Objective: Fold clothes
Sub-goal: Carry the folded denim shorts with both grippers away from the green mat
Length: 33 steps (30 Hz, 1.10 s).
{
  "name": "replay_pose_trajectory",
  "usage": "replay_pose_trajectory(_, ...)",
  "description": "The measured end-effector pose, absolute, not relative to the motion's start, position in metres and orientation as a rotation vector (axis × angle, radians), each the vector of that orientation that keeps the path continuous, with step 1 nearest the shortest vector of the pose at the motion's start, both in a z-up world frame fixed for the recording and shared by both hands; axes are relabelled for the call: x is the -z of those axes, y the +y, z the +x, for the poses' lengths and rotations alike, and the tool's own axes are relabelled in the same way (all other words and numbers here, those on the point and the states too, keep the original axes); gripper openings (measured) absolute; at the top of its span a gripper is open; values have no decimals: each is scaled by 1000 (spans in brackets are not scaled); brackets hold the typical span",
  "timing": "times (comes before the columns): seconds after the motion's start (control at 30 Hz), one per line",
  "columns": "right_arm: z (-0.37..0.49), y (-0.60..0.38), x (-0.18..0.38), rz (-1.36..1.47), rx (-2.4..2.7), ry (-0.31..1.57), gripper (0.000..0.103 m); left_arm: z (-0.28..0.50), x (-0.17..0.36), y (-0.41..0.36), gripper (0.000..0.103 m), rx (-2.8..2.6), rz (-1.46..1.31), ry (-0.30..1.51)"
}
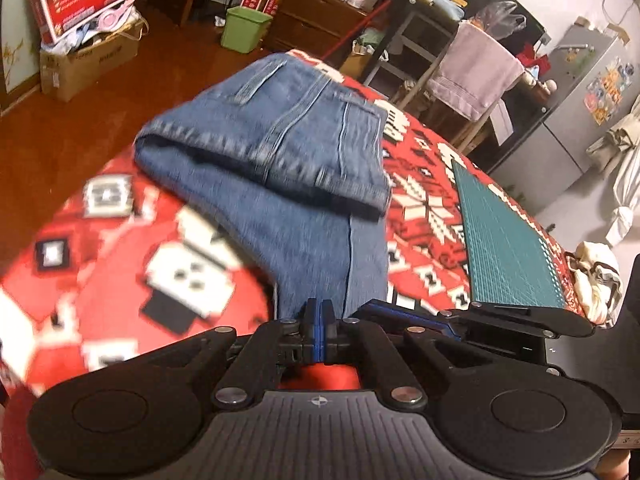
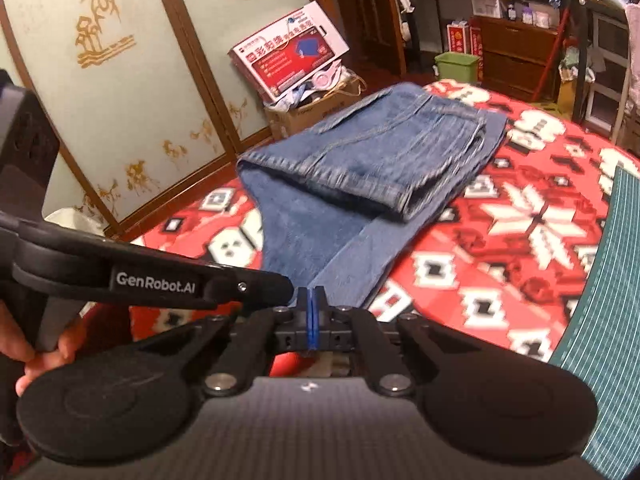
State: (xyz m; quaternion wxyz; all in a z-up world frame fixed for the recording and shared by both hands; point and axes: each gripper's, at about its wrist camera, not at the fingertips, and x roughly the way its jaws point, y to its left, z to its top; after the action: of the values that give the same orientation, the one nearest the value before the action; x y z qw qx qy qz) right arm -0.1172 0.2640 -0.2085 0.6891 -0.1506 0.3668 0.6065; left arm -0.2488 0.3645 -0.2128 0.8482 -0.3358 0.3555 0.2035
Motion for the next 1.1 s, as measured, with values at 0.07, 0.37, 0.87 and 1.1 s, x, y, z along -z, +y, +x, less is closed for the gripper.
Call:
replay_pose_trajectory(0.07,-122,260,209,-354,-1359,807,1,-254,215,360,2,-431,-717,751)
replay_pose_trajectory(0.37,-115,254,190,-324,-1355,816,1,-260,189,359,1,-429,-716,676)
replay_pose_trajectory(0.87,-104,298,211,-347,-1307,796,1,-228,214,394,1,-495,-657,723)
replay_pose_trajectory(1.1,-96,308,199,-327,-1301,824,5,-234,198,401,1,-495,-679,655)
